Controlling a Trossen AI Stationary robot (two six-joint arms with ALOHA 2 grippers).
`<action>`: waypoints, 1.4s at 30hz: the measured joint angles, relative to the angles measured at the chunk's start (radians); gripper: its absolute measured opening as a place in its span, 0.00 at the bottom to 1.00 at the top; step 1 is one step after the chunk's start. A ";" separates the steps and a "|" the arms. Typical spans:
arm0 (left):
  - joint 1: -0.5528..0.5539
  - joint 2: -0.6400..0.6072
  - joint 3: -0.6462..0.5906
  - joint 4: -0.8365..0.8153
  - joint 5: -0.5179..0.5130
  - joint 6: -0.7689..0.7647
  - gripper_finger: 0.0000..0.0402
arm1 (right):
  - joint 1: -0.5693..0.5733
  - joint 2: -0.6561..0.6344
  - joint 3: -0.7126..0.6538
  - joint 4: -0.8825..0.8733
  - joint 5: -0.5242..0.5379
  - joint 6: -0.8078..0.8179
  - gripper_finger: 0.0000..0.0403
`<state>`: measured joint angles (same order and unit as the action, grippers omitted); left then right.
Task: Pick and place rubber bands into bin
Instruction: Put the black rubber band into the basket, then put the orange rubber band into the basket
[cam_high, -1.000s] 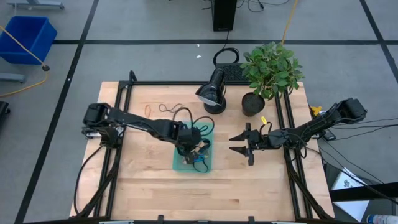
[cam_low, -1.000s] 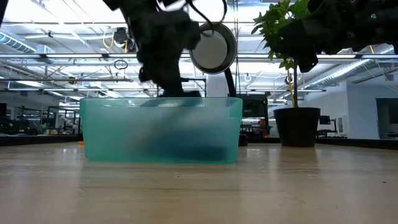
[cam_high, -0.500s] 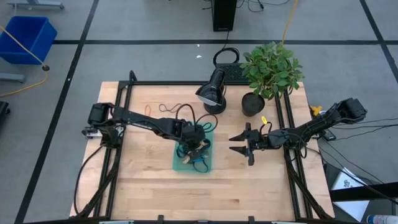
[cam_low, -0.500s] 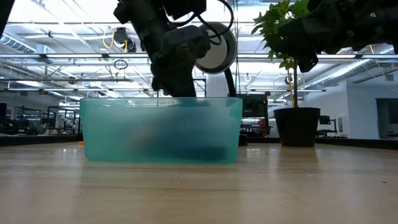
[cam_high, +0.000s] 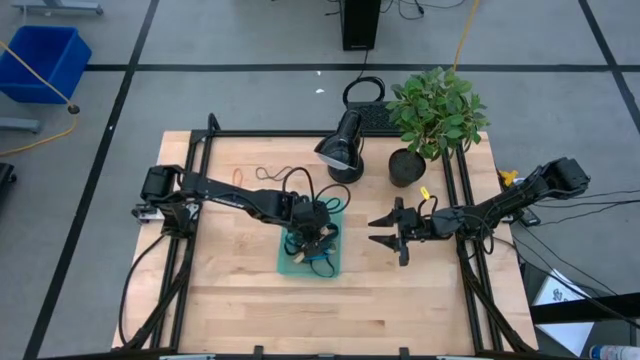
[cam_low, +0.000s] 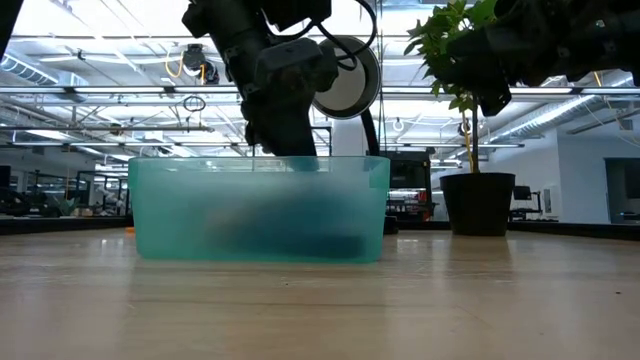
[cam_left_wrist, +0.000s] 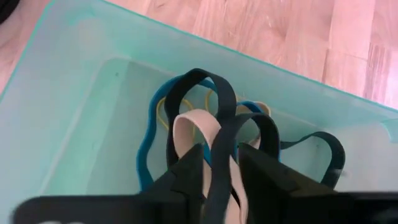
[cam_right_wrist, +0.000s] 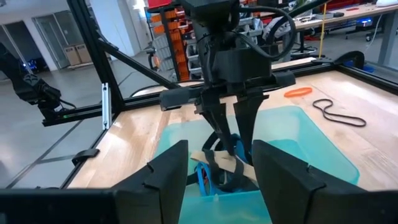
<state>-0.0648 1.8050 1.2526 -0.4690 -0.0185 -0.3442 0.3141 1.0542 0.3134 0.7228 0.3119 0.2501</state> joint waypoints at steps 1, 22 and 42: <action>0.000 0.000 0.000 0.000 0.000 0.005 0.30 | 0.000 0.000 0.000 0.001 0.000 0.000 0.43; 0.142 -0.396 0.000 -0.395 -0.125 0.072 0.58 | 0.000 0.000 0.001 0.019 0.033 0.005 0.43; 0.735 -0.491 -0.142 -0.616 -0.243 -0.084 0.58 | -0.014 0.000 0.001 0.026 0.134 0.025 0.44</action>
<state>0.6700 1.3144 1.1107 -1.0846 -0.2618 -0.4283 0.3004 1.0542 0.3141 0.7486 0.4458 0.2749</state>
